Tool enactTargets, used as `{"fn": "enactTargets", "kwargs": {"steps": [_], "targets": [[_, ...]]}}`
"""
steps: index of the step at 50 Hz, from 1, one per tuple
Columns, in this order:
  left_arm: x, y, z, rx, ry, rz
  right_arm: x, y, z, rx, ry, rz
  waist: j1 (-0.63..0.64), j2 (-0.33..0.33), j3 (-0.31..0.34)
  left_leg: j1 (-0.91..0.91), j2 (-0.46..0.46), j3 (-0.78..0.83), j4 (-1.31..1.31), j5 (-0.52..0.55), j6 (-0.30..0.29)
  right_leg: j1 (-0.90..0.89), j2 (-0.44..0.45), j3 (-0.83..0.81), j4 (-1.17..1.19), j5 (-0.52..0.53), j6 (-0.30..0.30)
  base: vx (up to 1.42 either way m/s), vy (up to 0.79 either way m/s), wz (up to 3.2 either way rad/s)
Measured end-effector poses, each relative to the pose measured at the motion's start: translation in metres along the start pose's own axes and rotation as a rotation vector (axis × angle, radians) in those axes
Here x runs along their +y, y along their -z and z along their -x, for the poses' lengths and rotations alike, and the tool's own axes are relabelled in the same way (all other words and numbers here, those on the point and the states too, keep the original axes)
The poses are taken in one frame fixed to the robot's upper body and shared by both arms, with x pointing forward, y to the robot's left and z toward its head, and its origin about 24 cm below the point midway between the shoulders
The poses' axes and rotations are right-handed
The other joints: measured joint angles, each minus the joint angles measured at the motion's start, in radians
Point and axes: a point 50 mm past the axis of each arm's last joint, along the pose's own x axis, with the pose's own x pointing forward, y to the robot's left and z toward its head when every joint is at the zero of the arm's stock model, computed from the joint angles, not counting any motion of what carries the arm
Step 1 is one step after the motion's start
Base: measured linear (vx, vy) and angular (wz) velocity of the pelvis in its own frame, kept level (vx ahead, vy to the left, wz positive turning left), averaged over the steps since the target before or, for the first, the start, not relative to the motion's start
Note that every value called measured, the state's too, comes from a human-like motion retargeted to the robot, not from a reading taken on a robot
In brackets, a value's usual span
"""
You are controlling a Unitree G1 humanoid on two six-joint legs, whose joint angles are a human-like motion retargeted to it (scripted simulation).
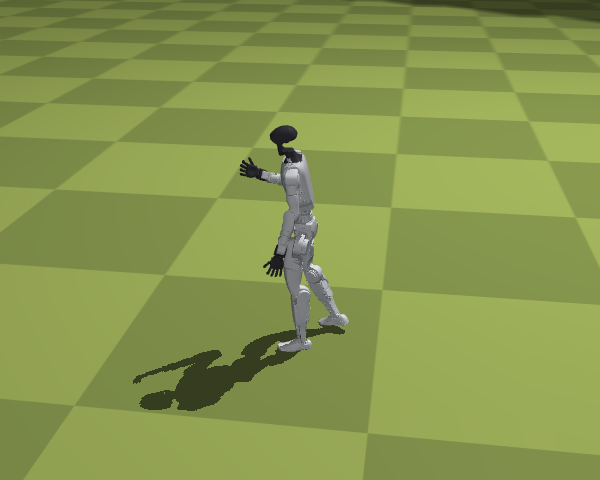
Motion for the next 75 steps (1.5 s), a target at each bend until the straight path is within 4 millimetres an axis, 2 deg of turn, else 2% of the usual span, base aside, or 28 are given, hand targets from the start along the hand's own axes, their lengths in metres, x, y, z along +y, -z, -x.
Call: {"fn": "enactTargets", "kwargs": {"steps": [5, 9, 13, 16, 20, 28, 32, 35, 38, 43, 48, 52, 56, 60, 67, 75], "targets": [[-0.011, -0.07, -0.003, -0.144, -0.013, -0.077, 0.0, 0.002, -0.002, 0.014, 0.002, -0.004, -0.032, 0.005, 0.006, 0.016, -0.01, -0.047, 0.016, -0.022, 0.003, -0.055, 0.004, 0.002, -0.021, -0.042, -0.014, 0.13, 0.08, 0.49], [-0.024, -0.123, 0.003, -0.289, 0.0, -0.141, -0.001, 0.003, -0.003, 0.028, 0.0, -0.008, -0.07, -0.006, 0.019, 0.034, -0.04, -0.091, 0.02, -0.036, 0.003, -0.071, 0.018, 0.027, -0.168, -0.029, -0.003, 0.11, 0.03, 0.62], [-0.039, -0.165, 0.015, -0.429, 0.036, -0.175, 0.0, 0.005, -0.002, 0.049, -0.012, 0.006, -0.108, -0.036, 0.036, 0.06, -0.091, -0.136, 0.018, -0.05, 0.005, -0.072, 0.028, 0.104, -0.354, 0.066, 0.055, 0.12, 0.0, 0.64], [-0.048, -0.182, 0.022, -0.493, 0.068, -0.186, -0.001, 0.007, -0.002, 0.073, -0.023, 0.025, -0.121, -0.055, 0.041, 0.076, -0.12, -0.155, 0.015, -0.057, 0.012, -0.072, 0.025, 0.155, -0.424, 0.181, 0.084, 0.11, -0.01, 0.35], [-0.054, -0.188, 0.027, -0.527, 0.105, -0.206, -0.003, 0.009, 0.001, 0.1, -0.019, 0.029, -0.121, -0.056, 0.031, 0.084, -0.123, -0.154, 0.013, -0.062, 0.015, -0.063, 0.022, 0.149, -0.434, 0.183, 0.074, 0.1, -0.02, 0.0], [-0.05, -0.173, 0.04, -0.619, 0.216, -0.273, -0.011, 0.015, 0.013, 0.139, 0.027, 0.015, -0.138, -0.059, -0.008, 0.096, -0.12, -0.123, 0.022, -0.078, 0.028, -0.032, 0.029, 0.155, -0.474, 0.16, 0.107, 0.1, -0.04, -0.19], [-0.038, -0.177, 0.059, -0.706, 0.256, -0.352, -0.019, 0.013, 0.022, 0.164, 0.067, -0.007, -0.156, -0.041, -0.029, 0.104, -0.097, -0.089, 0.024, -0.086, 0.016, -0.017, 0.025, 0.032, -0.471, 0.1, 0.092, 0.09, -0.05, -0.4], [-0.025, -0.188, 0.078, -0.783, 0.252, -0.435, -0.027, 0.01, 0.028, 0.194, 0.087, -0.004, -0.169, -0.033, -0.046, 0.11, -0.088, -0.059, 0.026, -0.092, 0.007, -0.009, 0.002, -0.085, -0.459, 0.128, 0.078, 0.09, -0.06, -0.49], [-0.006, -0.204, 0.104, -0.879, 0.194, -0.546, -0.033, 0.003, 0.032, 0.222, 0.086, 0.025, -0.187, -0.033, -0.064, 0.119, -0.088, -0.038, 0.032, -0.096, 0.004, -0.011, -0.002, -0.073, -0.453, 0.145, 0.09, 0.09, -0.08, -0.41], [0.028, -0.237, 0.156, -1.049, -0.015, -0.743, -0.043, -0.017, 0.032, 0.263, 0.057, 0.152, -0.205, -0.033, -0.092, 0.131, -0.082, -0.001, 0.047, -0.097, 0.001, -0.018, 0.001, -0.028, -0.444, 0.137, 0.1, 0.08, -0.09, -0.42], [0.059, -0.264, 0.213, -1.161, -0.288, -0.949, -0.05, -0.045, 0.025, 0.321, -0.016, 0.379, -0.219, -0.03, -0.116, 0.138, -0.074, 0.025, 0.053, -0.096, -0.004, -0.01, 0.014, -0.009, -0.464, 0.133, 0.108, 0.06, -0.08, -0.26], [0.076, -0.279, 0.252, -1.185, -0.483, -1.114, -0.053, -0.066, 0.017, 0.386, -0.094, 0.589, -0.231, -0.028, -0.131, 0.139, -0.069, 0.032, 0.047, -0.094, -0.011, 0.002, 0.025, -0.013, -0.493, 0.132, 0.127, 0.03, -0.07, -0.04], [0.085, -0.287, 0.282, -1.182, -0.592, -1.226, -0.057, -0.086, 0.011, 0.467, -0.159, 0.781, -0.237, -0.028, -0.141, 0.134, -0.067, 0.028, 0.04, -0.091, -0.018, 0.008, 0.03, -0.023, -0.511, 0.134, 0.147, 0.01, -0.04, 0.06], [0.09, -0.29, 0.3, -1.177, -0.599, -1.257, -0.065, -0.104, 0.005, 0.551, -0.185, 0.938, -0.236, -0.027, -0.144, 0.127, -0.065, 0.02, 0.038, -0.086, -0.022, 0.008, 0.031, -0.033, -0.515, 0.135, 0.153, 0.0, 0.0, 0.0], [0.1, -0.29, 0.314, -1.129, -0.551, -1.254, -0.089, -0.136, 0.001, 0.684, -0.132, 1.138, -0.22, -0.023, -0.141, 0.118, -0.062, 0.005, 0.037, -0.081, -0.032, 0.002, 0.032, -0.05, -0.506, 0.13, 0.136, 0.0, 0.0, 0.0], [0.122, -0.289, 0.323, -1.046, -0.603, -1.256, -0.122, -0.175, 0.014, 0.764, 0.049, 1.258, -0.186, -0.022, -0.142, 0.111, -0.06, -0.01, 0.034, -0.08, -0.04, 0.004, 0.033, -0.067, -0.509, 0.129, 0.139, 0.0, 0.0, 0.0]]}}
